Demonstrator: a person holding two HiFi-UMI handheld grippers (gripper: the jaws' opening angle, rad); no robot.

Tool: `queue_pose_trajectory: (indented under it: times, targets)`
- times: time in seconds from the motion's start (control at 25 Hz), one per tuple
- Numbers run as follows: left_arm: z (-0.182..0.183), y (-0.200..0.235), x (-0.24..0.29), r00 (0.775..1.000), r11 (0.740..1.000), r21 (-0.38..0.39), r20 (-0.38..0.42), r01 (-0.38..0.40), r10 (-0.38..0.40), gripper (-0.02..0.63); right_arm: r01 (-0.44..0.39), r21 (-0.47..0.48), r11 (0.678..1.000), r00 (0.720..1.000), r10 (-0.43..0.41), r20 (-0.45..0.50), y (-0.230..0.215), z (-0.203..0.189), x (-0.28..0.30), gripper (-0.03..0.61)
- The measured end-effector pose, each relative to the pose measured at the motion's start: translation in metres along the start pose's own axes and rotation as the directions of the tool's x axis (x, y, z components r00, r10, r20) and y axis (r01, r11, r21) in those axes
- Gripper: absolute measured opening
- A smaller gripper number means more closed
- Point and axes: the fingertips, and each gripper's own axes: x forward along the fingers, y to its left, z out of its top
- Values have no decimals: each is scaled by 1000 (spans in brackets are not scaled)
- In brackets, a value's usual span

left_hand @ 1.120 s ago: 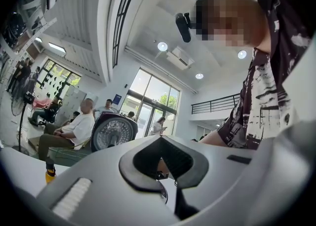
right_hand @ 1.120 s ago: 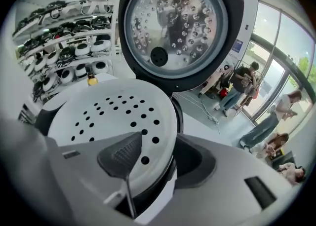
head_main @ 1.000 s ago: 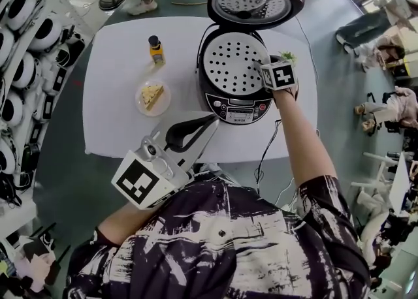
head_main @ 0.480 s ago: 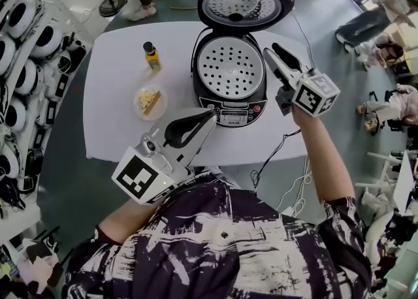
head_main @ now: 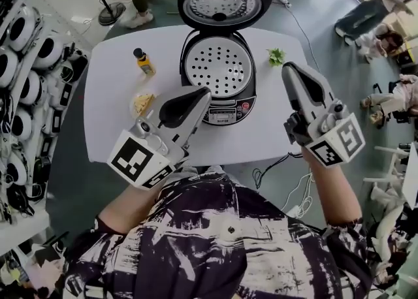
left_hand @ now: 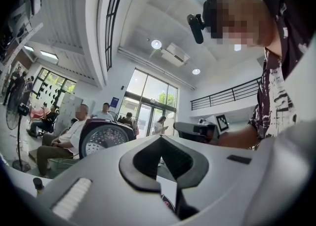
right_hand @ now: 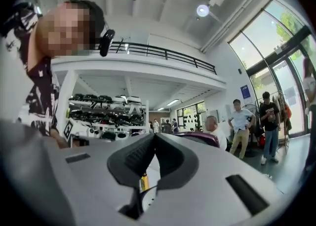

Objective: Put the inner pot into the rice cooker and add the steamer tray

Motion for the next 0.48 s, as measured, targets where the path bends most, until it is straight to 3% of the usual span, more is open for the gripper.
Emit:
queue_pose_trajectory:
  times: [0.16,0.48]
  targets:
    - [-1,-6,15,1000,1000,20,-20,-9,10,5,2,-11,1000,998,-3,-64,9,-31,-12,-3]
    - [-3,-19,33,999,999,35,-33,-1,2,5,15,-17,1000,998,-16,-67,5,-41,-23,-5]
